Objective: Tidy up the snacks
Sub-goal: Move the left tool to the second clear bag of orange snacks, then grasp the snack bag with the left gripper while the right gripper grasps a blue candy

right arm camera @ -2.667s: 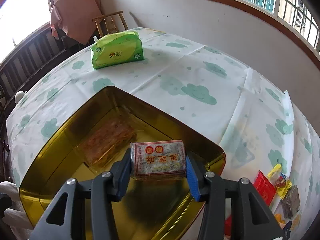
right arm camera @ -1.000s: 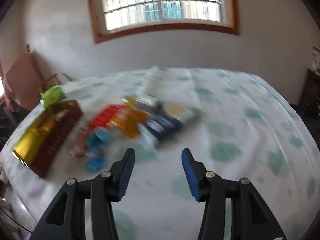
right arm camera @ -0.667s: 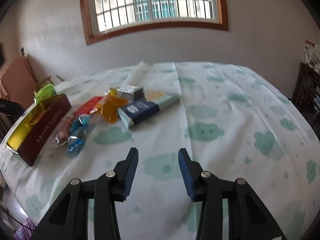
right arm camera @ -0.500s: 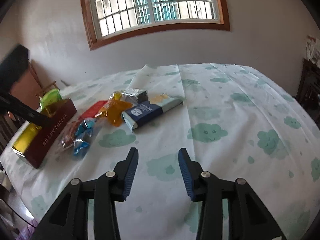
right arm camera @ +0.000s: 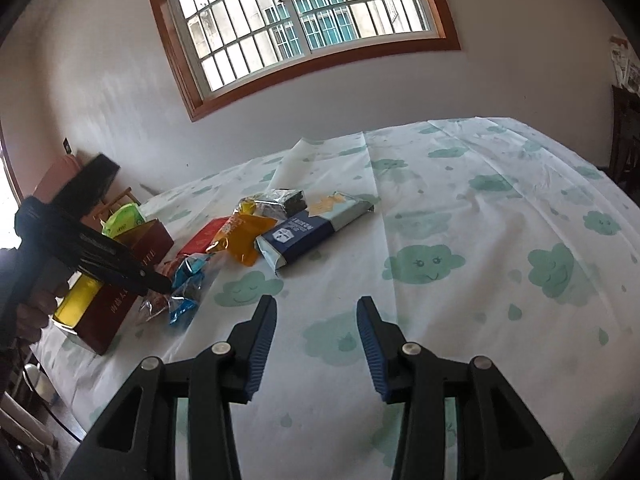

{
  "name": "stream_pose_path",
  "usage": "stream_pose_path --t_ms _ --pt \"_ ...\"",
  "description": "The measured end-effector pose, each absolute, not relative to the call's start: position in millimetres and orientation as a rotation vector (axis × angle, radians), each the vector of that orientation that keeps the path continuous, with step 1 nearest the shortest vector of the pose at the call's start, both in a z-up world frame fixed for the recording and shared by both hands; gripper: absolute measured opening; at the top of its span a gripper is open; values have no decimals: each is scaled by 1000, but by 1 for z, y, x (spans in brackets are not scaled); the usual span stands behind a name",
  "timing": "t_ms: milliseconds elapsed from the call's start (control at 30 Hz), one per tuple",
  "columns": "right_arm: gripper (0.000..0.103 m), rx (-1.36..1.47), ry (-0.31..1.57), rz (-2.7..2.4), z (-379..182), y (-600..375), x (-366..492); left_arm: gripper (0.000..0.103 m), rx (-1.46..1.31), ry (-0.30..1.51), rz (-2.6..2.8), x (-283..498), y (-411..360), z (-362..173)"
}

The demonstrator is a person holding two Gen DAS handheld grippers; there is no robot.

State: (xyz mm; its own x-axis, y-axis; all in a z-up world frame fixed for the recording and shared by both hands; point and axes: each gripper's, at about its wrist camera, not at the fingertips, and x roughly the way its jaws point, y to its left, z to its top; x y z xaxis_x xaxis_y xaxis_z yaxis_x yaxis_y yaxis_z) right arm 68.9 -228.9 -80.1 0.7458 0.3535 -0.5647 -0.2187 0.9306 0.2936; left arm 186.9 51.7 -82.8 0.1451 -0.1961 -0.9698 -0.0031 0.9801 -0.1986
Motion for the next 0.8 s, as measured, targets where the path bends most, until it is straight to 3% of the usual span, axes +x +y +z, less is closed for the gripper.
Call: stream_pose_path --t_ms 200,333,800 --pt "43 242 663 323 -81 -232 70 61 -208 1404 -137 187 54 -88" --pt "43 250 668 323 -82 -233 71 35 -168 1365 -130 181 53 -87" --pt "43 141 757 444 -72 -176 71 35 -135 1156 -187 102 46 -35"
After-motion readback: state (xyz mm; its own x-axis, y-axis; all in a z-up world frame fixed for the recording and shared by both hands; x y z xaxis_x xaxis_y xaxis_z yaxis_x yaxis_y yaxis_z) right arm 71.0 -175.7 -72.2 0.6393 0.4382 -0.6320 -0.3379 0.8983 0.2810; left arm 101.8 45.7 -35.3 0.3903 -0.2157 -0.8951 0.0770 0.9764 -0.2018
